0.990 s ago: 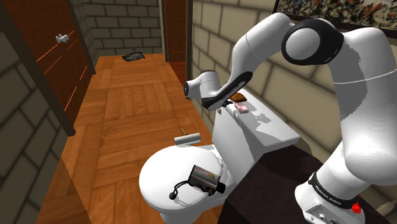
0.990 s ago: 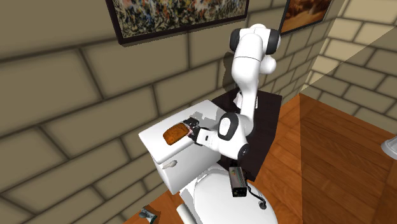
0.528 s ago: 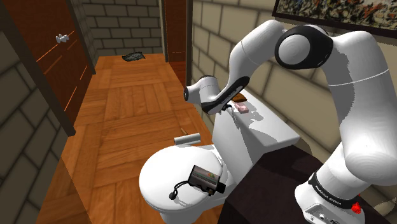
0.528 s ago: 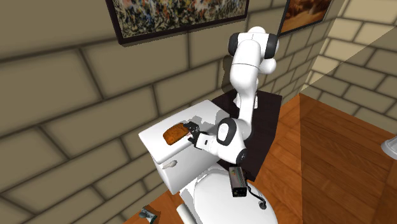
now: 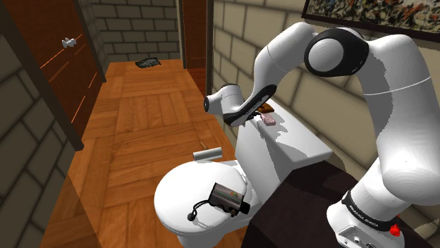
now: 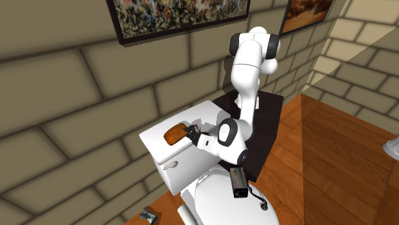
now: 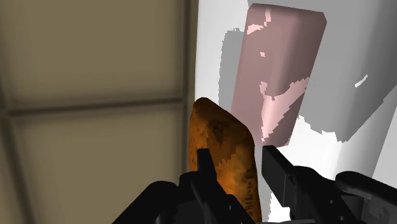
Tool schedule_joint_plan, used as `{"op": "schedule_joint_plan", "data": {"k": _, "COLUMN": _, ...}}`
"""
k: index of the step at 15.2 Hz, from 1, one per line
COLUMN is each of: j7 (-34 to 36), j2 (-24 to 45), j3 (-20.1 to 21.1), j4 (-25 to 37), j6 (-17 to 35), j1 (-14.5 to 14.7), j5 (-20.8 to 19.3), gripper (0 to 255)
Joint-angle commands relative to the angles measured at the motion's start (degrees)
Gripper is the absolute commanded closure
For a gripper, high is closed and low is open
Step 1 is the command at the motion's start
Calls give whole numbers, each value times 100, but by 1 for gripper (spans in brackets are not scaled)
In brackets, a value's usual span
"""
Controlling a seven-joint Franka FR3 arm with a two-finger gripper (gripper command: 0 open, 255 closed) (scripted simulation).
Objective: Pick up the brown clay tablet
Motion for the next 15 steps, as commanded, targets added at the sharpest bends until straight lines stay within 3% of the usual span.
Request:
{"op": "schedule_joint_plan", "data": {"k": 1, "j7": -1, "j2": 1, "j3": -1, "j4": 0, "j6": 3, "j1": -1, "j5": -2, "gripper": 255}}
{"op": "schedule_joint_plan", "data": {"k": 15, "j7": -492, "j2": -749, "j3": 48, "j4": -193, "j6": -254, "j1": -8, "j5": 67, "gripper": 255}}
